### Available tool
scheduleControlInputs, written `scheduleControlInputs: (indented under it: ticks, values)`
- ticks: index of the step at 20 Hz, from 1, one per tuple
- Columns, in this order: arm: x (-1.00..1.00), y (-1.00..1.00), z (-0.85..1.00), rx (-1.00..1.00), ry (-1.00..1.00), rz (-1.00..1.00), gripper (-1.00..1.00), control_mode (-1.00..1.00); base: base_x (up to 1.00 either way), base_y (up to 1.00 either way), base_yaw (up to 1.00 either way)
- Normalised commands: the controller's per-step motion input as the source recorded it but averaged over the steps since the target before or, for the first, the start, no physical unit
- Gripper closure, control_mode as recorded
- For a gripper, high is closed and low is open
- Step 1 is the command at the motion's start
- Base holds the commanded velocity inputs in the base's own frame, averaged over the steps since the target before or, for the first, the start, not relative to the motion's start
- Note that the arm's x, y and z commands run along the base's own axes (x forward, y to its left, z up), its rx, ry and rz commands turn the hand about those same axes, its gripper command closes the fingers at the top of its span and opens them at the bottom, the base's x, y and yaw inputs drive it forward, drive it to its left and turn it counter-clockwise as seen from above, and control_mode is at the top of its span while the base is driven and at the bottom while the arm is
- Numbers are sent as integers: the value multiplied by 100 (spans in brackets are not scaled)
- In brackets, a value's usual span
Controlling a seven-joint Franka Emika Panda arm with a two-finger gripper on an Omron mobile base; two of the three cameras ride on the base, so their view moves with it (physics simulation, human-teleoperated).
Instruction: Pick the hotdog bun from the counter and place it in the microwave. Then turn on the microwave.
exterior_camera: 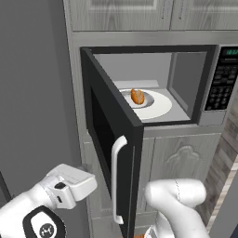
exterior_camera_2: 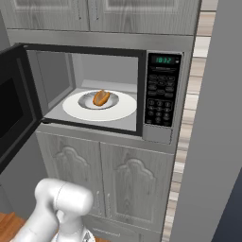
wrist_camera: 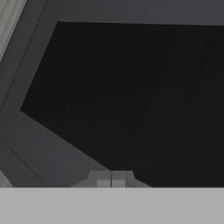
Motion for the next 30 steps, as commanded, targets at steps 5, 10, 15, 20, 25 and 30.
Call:
scheduleControlInputs:
  ticks: [5,10,15,20,25,30]
  values:
    - [-3,-33,9,0,-5,0,100,-100,0,0,0]
    - [-5,-34,11,0,-4,0,100,-100,0,0,0]
    - [-3,-32,12,0,-5,-2,100,-100,0,0,0]
    - [-4,-28,11,0,-5,-3,100,-100,0,0,0]
    - [-5,-30,11,0,-5,-2,100,-100,0,0,0]
    - [-1,-33,8,0,-2,-1,100,-100,0,0,0]
